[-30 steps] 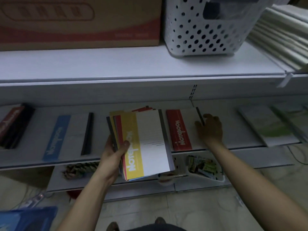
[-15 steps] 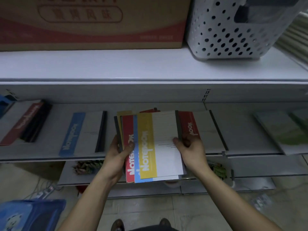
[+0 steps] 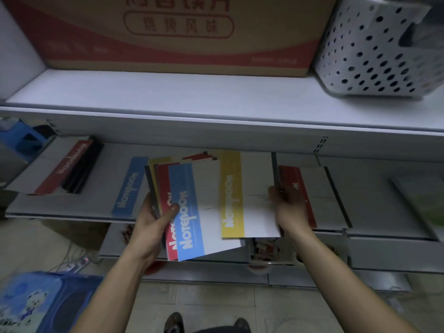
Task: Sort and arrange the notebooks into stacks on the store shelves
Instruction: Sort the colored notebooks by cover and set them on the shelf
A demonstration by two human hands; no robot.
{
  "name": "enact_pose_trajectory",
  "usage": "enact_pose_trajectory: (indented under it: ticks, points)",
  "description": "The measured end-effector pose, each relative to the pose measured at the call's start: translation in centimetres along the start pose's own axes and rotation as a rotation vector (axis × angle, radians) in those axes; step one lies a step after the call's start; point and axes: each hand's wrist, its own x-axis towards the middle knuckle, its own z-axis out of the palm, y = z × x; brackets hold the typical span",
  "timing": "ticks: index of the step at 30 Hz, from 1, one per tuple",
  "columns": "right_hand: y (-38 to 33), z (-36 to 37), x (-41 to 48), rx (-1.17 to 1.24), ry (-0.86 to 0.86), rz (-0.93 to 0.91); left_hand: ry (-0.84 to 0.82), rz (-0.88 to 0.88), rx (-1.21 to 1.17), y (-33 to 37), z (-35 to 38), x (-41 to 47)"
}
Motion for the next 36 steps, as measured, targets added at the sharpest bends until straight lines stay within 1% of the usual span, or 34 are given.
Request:
enact_pose_trajectory:
  ticks: [2,5,8,11,13,16,20,22,24,25,26,28,29,30,31,33,36]
  points:
    - [0.5,-0.2,0.8,-0.032,0.034,0.055,0.04,-0.003,-0.008,0.4,-2.1,0.0]
    - [1.2,-0.1,1.7,-0.094,0.075,0.088,0.106,0.019,-0.015,1.0,-4.9,-0.3]
    - [1.3,1.8,2.1,-0.117,0.047,0.123,0.135,0.025,0.006,1.5,-6.9,-0.3]
    - [0.7,4.3,2.8,-0.139,0.024,0.088,0.17,0.002,0.014,1.7,-7.9,-0.2]
    - [0.3,6.0,3.1,-0.214,0.005,0.067,0.175,-0.004,0.022,2.1,-8.2,-0.2]
    - [0.0,7.8,3.2,-0.36,0.026,0.055,0.17,-0.008,0.028,2.4,-8.6,-0.1]
    - [0.8,8.6,2.9,-0.468,0.057,0.077,0.145,-0.034,0.017,2.7,-8.4,0.1]
    - [1.2,8.6,2.3,-0.51,0.084,0.05,0.123,-0.046,0.0,2.8,-8.3,0.2]
    - [0.8,8.8,0.8,-0.456,0.114,-0.02,0.097,-0.055,-0.006,2.8,-8.2,0.4]
    - [0.2,9.0,-0.3,-0.389,0.099,-0.061,0.087,-0.061,-0.005,2.8,-8.2,0.6]
    - [-0.5,9.4,-1.6,-0.302,0.054,-0.09,0.078,-0.068,-0.007,2.8,-8.2,0.7]
    - [-2.1,11.0,-4.4,-0.151,-0.139,-0.089,0.06,-0.074,-0.009,2.8,-8.3,0.9]
    - [-2.6,11.9,-5.7,-0.108,-0.231,-0.084,0.048,-0.074,-0.001,2.8,-8.4,0.9]
    - [-2.8,12.9,-6.7,-0.074,-0.28,-0.085,0.034,-0.076,0.01,2.8,-8.5,0.9]
    - [-2.7,13.9,-7.5,-0.049,-0.285,-0.087,0.019,-0.079,0.018,2.9,-8.7,0.8]
    - [-2.6,15.1,-8.1,-0.012,-0.234,-0.078,0.013,-0.086,0.027,3.2,-9.3,0.7]
    - [-2.6,15.8,-7.4,0.032,-0.176,-0.02,0.039,-0.084,0.029,3.9,-11.2,1.1]
